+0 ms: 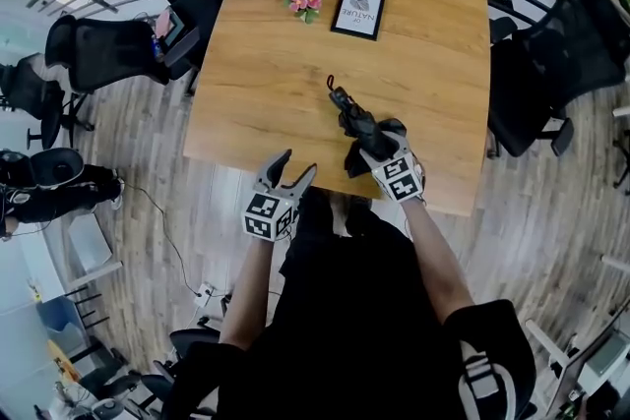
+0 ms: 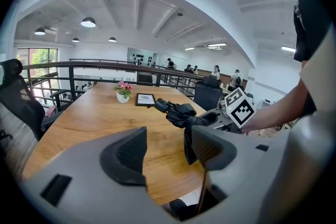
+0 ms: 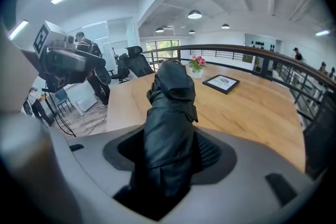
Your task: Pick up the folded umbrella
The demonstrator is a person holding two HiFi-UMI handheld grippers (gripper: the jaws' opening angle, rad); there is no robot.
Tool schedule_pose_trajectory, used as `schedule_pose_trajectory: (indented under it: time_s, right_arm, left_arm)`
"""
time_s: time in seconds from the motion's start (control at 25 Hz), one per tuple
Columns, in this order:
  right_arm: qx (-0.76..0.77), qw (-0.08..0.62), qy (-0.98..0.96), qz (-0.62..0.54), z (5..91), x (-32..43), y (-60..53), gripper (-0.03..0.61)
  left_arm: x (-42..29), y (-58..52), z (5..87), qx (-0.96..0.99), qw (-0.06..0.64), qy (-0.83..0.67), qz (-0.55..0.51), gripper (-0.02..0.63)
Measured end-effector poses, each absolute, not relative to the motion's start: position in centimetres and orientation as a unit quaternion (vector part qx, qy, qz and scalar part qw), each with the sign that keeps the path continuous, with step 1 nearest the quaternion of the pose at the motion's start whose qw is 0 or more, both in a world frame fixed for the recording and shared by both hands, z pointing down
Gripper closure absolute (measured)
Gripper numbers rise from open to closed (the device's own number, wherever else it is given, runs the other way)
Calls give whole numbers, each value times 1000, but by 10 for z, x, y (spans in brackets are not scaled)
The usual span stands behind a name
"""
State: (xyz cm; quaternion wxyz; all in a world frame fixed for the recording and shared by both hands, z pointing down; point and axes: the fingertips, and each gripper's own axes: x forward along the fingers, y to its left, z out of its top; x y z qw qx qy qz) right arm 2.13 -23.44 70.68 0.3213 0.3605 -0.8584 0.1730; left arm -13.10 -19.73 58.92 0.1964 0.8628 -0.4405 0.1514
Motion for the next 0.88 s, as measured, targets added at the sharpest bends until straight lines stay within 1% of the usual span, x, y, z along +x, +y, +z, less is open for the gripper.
schedule_pose_trajectory:
  time_s: [0.48,0.88]
  right_arm:
    - [376,275,-874,138,660,28,-255,311]
    - [362,272,-884,114,624,28,-261,310]
  left_arm:
    - [-119,-201,575,864,179,-448,144,327]
    - [-114,-204,564,863,168,-455,140,327]
